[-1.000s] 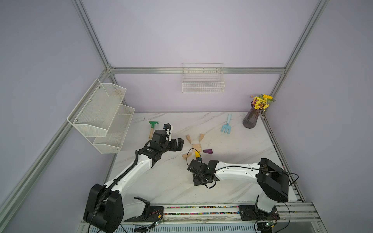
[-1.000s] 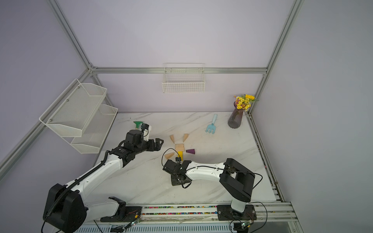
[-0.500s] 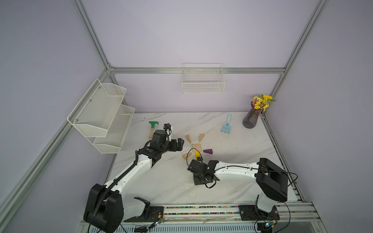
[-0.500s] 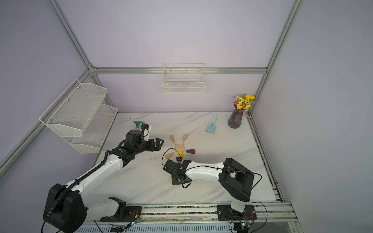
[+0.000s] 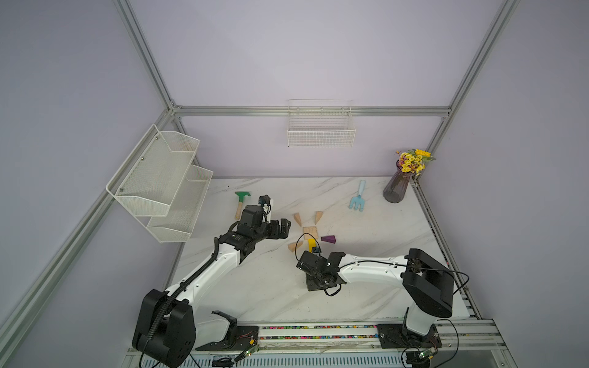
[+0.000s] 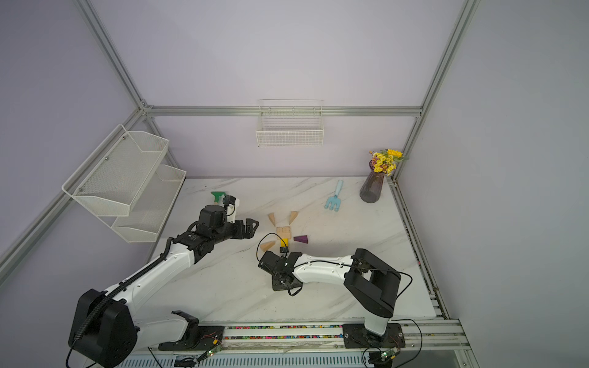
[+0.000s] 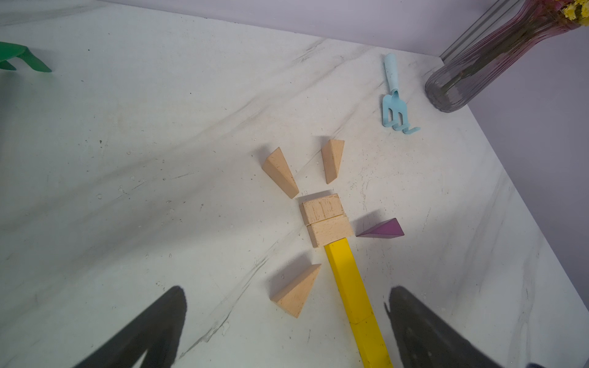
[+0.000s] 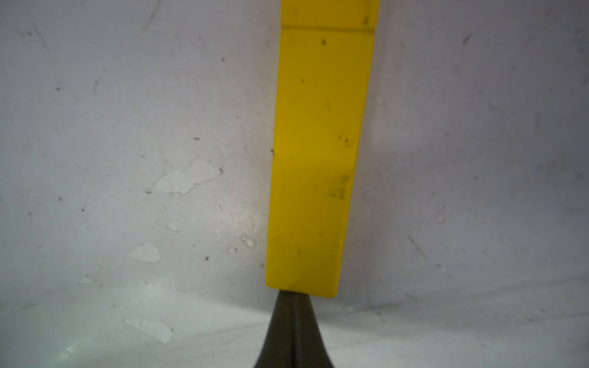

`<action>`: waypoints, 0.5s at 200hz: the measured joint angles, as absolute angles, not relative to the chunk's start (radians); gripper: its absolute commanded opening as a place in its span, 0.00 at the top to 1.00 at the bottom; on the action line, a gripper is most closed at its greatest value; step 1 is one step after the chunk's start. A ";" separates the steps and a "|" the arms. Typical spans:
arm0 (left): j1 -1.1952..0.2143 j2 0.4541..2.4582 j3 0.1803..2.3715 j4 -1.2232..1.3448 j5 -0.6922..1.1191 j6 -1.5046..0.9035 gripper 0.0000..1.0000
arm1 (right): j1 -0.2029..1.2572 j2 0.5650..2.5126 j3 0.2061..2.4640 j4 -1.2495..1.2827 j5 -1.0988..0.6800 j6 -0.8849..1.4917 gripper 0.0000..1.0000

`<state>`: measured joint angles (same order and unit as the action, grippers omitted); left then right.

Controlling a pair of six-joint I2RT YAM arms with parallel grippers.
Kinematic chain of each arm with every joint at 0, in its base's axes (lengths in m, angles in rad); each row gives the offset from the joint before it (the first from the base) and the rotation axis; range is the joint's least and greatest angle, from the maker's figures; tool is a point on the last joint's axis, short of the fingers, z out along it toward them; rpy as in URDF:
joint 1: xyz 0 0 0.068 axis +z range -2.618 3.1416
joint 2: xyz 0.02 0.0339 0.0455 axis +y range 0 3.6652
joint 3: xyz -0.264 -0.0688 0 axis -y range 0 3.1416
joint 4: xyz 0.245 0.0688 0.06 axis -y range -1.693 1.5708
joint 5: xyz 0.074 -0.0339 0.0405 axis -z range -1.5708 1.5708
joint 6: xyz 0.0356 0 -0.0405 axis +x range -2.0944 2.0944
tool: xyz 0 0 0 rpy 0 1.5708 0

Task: Assemble a small pinwheel with building blocks
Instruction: Adjust the building block at the center of the board.

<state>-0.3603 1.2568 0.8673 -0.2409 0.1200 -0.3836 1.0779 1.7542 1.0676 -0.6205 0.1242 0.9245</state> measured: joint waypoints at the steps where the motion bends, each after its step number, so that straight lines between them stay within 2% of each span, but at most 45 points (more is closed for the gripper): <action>1: -0.360 1.257 0.867 -0.241 0.120 -0.384 0.00 | 1.078 1.754 1.068 -0.621 0.124 0.925 1.00; 83: -0.360 1.259 0.867 -0.241 0.120 -0.384 0.00 | 1.078 1.754 1.069 -0.621 0.123 0.916 1.00; 100: -0.360 1.259 0.867 -0.241 0.120 -0.384 0.00 | 1.085 1.745 1.077 -0.632 0.124 0.915 0.88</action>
